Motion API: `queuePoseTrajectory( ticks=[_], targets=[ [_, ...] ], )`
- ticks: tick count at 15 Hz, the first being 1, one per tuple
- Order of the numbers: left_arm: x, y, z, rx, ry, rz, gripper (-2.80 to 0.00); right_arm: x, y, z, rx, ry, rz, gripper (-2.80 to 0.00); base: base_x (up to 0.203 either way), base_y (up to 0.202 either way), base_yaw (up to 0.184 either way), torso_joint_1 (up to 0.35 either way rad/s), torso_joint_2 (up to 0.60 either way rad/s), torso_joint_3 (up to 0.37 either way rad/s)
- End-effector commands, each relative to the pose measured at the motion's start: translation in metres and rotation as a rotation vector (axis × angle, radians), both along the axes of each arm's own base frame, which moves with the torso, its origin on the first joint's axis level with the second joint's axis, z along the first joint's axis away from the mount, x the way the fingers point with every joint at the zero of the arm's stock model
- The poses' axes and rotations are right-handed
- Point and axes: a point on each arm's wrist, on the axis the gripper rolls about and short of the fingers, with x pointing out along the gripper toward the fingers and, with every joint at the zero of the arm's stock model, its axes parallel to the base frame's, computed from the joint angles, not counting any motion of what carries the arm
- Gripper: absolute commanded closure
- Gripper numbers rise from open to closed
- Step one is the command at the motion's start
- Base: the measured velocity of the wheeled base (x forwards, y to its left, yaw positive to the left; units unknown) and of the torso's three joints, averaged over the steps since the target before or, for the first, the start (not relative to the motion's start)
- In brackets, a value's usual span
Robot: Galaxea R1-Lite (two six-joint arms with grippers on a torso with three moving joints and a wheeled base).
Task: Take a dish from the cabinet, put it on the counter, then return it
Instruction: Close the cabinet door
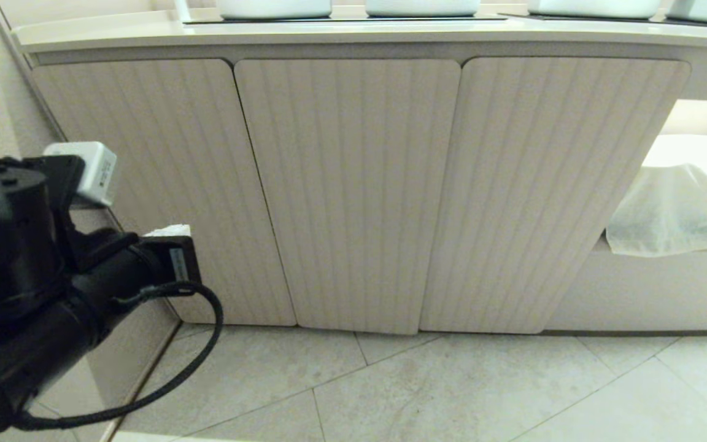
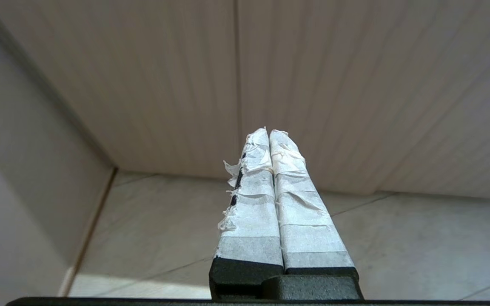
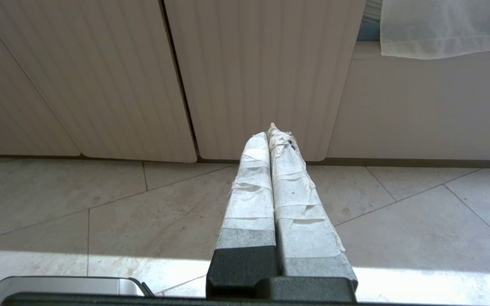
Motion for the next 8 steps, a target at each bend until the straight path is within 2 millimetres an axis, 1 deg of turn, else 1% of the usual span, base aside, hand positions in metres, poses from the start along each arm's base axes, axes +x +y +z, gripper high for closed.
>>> queuePoseTrajectory(
  ticks=[1, 5, 7, 8],
  targets=[
    [-0.016, 0.01, -0.013, 0.019, 0.02, -0.005, 0.0, 0.0, 0.0, 0.0, 0.0, -0.001, 0.0, 0.0, 0.0, 0.0, 0.0, 0.0, 0.0, 0.0],
    [-0.051, 0.039, -0.037, 0.049, 0.035, -0.008, 0.0, 0.0, 0.0, 0.0, 0.0, -0.001, 0.0, 0.0, 0.0, 0.0, 0.0, 0.0, 0.0, 0.0],
    [-0.057, 0.058, -0.046, 0.048, 0.046, 0.032, 0.0, 0.0, 0.0, 0.0, 0.0, -0.001, 0.0, 0.0, 0.0, 0.0, 0.0, 0.0, 0.0, 0.0],
    [-0.06, 0.068, -0.047, 0.038, 0.04, 0.05, 0.0, 0.0, 0.0, 0.0, 0.0, -0.001, 0.0, 0.0, 0.0, 0.0, 0.0, 0.0, 0.0, 0.0]
  ],
)
